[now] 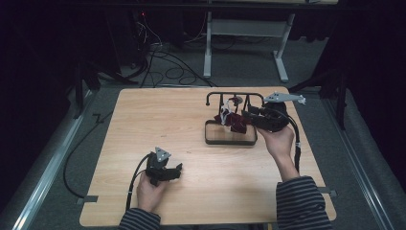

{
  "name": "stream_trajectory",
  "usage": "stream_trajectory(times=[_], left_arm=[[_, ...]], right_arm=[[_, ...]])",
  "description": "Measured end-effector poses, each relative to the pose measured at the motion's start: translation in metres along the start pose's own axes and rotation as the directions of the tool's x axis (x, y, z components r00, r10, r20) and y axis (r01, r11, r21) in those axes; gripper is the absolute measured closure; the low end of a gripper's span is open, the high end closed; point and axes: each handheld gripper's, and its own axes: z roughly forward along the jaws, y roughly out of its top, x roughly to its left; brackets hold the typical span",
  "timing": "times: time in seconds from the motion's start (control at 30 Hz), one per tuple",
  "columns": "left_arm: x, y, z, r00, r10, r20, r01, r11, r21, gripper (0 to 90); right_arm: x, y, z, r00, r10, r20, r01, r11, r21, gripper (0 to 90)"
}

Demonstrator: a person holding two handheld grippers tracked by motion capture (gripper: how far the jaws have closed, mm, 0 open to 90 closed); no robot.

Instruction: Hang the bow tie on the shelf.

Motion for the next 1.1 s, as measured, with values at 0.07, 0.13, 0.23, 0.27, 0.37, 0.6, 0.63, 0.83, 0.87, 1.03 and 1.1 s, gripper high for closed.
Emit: stream_trajectory(times=[0.07, 0.13, 0.23, 0.27, 0.37, 0.6, 0.63, 0.83, 0.87, 1.03, 1.1], left_arm=[[0.000, 0.000, 0.000, 1.0000, 0.000, 0.000, 0.000, 1.0000, 0.000, 21.1], [0.000, 0.000, 0.000, 1.0000, 0.000, 0.000, 0.000, 1.0000, 0.000, 21.1], [0.000, 0.000, 0.000, 1.0000, 0.000, 0.000, 0.000, 1.0000, 0.000, 21.1], [0.000, 0.000, 0.000, 1.0000, 0.000, 0.000, 0.000, 1.0000, 0.000, 21.1], [0.000, 0.000, 0.000, 1.0000, 0.000, 0.000, 0.000, 1.0000, 0.000, 21.1], [0.000, 0.000, 0.000, 1.0000, 0.000, 0.000, 0.000, 1.0000, 0.000, 21.1], [0.000, 0.000, 0.000, 1.0000, 0.000, 0.000, 0.000, 1.0000, 0.000, 21.1], [0.000, 0.000, 0.000, 1.0000, 0.000, 0.000, 0.000, 1.0000, 0.000, 21.1], [0.000, 0.000, 0.000, 1.0000, 0.001, 0.000, -0.001, 1.0000, 0.000, 21.1], [0.000, 0.000, 0.000, 1.0000, 0.001, 0.000, -0.001, 1.0000, 0.001, 21.1], [0.000, 0.000, 0.000, 1.0000, 0.001, 0.000, -0.001, 1.0000, 0.000, 21.1]], right_arm=[[0.001, -0.003, -0.001, 1.0000, -0.003, -0.004, 0.003, 1.000, -0.003, 65.2], [0.001, -0.006, -0.002, 1.0000, 0.002, -0.008, -0.002, 1.000, 0.000, 65.2], [0.001, -0.012, -0.004, 0.9999, 0.001, -0.014, -0.001, 1.000, -0.002, 65.1], [0.001, -0.013, -0.005, 0.9999, 0.002, -0.014, -0.002, 1.000, -0.001, 65.2], [0.001, -0.018, -0.007, 0.9998, 0.009, -0.015, -0.009, 1.000, -0.002, 65.1], [0.000, -0.028, -0.012, 0.9996, 0.020, -0.021, -0.020, 1.000, -0.006, 65.2], [0.000, -0.030, -0.013, 0.9995, 0.024, -0.021, -0.024, 1.000, -0.005, 65.1], [0.001, -0.037, -0.015, 0.9994, 0.024, -0.026, -0.024, 1.000, -0.008, 65.2], [0.001, -0.039, -0.015, 0.9993, 0.025, -0.027, -0.025, 1.000, -0.004, 65.2], [0.002, -0.047, -0.016, 0.9992, 0.029, -0.028, -0.029, 1.000, -0.003, 65.2], [0.002, -0.050, -0.018, 0.9991, 0.034, -0.027, -0.034, 0.999, 0.000, 65.2]])
